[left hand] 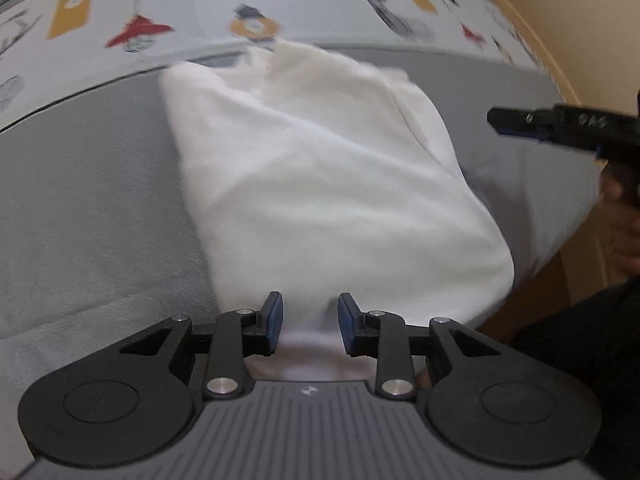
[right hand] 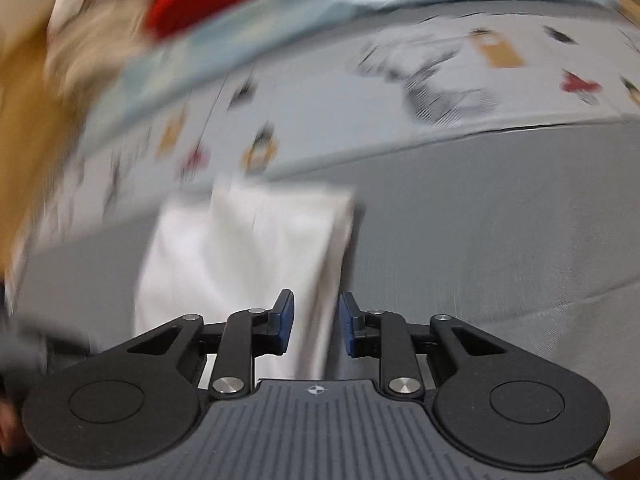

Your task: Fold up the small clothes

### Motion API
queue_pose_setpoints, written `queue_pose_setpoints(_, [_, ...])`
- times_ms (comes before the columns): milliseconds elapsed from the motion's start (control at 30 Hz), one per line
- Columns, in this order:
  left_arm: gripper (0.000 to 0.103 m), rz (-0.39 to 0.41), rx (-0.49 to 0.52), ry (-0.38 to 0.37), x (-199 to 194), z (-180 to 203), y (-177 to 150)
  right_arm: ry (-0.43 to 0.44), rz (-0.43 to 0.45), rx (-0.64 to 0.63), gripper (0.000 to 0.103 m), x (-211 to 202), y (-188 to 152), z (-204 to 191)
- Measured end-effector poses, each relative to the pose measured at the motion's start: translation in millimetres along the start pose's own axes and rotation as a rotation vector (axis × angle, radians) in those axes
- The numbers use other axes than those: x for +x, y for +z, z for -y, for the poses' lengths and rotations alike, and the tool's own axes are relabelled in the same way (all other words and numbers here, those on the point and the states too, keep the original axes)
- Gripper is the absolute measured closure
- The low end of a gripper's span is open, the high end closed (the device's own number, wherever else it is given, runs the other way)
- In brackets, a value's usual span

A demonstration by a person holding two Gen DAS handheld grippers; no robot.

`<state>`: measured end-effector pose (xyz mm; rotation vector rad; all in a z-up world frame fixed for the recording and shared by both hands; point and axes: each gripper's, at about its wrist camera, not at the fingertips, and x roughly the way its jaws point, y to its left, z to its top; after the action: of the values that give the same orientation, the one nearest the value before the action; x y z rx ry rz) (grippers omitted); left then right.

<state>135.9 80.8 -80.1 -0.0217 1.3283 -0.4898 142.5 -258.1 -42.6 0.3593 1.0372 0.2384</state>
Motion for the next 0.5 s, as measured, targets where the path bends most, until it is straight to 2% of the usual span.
queue_pose_setpoints(100, [0.07, 0.029, -0.033, 0.0, -9, -14, -1, -0.008, 0.043, 0.047, 0.077, 17, 2, 2])
queue_pose_setpoints(267, [0.07, 0.046, -0.07, 0.041, -17, -27, -3, -0.005, 0.02, 0.094, 0.077, 53, 12, -2])
queue_pose_setpoints(400, [0.07, 0.067, -0.112, 0.047, -24, -38, 2, -0.05, -0.011, 0.109, 0.077, 79, 13, -9])
queue_pose_setpoints(433, [0.07, 0.073, -0.12, 0.046, -26, -41, 3, -0.058, 0.005, 0.115, 0.085, 82, 16, -11])
queue_pose_setpoints(467, [0.07, 0.08, -0.127, 0.046, -28, -43, 4, -0.066, 0.036, 0.11, 0.101, 81, 17, -13])
queue_pose_setpoints(500, [0.07, 0.087, -0.129, 0.045, -28, -42, 6, -0.067, 0.076, 0.095, 0.1, 78, 19, -17])
